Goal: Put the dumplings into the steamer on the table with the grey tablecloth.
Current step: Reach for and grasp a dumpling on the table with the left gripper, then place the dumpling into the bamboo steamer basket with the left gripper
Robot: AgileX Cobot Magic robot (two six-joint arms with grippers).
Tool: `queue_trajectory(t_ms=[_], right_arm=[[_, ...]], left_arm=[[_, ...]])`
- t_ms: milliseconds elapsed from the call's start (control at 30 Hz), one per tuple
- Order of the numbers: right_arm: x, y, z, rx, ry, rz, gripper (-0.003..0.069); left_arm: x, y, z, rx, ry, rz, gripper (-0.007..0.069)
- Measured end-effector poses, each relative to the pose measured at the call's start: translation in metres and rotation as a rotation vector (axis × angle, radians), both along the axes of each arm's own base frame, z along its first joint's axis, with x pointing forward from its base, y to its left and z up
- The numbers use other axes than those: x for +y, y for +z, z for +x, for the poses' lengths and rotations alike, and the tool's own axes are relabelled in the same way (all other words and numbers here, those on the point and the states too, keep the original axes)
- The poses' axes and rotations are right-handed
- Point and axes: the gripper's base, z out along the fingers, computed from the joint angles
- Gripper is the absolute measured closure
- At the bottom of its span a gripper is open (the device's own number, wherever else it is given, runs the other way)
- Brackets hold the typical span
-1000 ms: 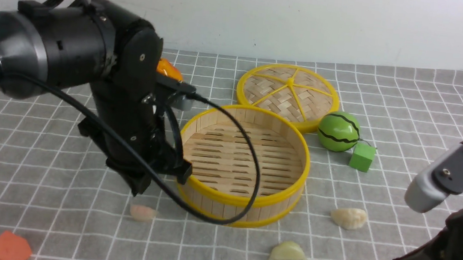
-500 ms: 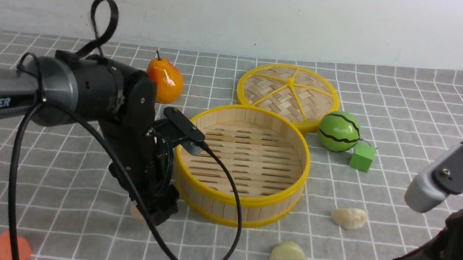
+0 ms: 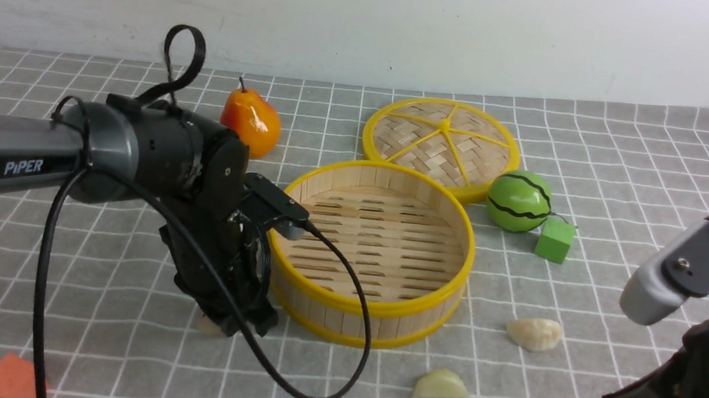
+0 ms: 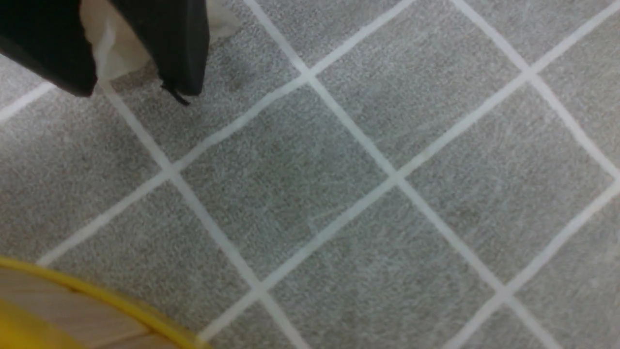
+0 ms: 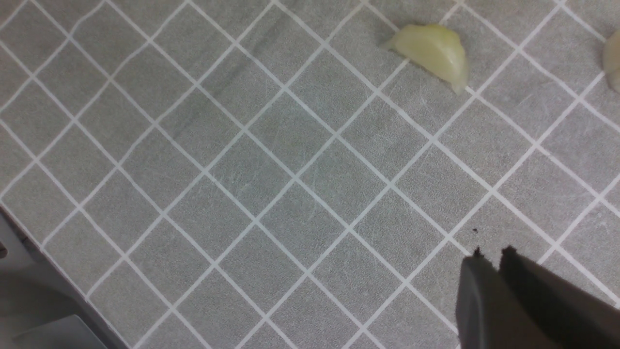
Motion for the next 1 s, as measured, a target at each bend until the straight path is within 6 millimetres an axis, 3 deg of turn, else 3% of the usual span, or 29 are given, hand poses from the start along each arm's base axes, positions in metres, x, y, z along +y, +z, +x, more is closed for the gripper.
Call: queue_trajectory(t_ms=[167,333,467,567,700,833,1000], right_arm=[[0.000,0.000,0.000,0.000,0.000,0.000,0.0600],[0.000,0.000,0.001,-0.006,-0.002,0.001,0.0597],[0.001,0.001,0.002,-0.026,-0.013,0.013,0.0595],[0.001,0.002,0.003,-0.032,-0.019,0.024,0.0594],[0.001,0.002,0.003,-0.029,-0.019,0.027,0.0594],[0.002,0.002,0.002,-0.017,-0.015,0.028,0.0594],[0.002,0.000,0.003,-0.006,-0.014,0.028,0.0592]], left_arm=[[-0.001,0.021,0.006,0.027,0.073,0.014,0.0464],[-0.018,0.101,0.023,-0.100,0.153,-0.172,0.0464],[-0.045,0.142,0.030,-0.212,0.104,-0.272,0.0464],[-0.067,0.132,0.036,-0.210,0.071,-0.285,0.0464],[-0.088,0.089,0.056,-0.172,0.097,-0.282,0.0464],[-0.087,0.054,0.071,-0.172,0.155,-0.209,0.0464],[-0.084,0.044,0.078,-0.195,0.188,-0.165,0.0437]])
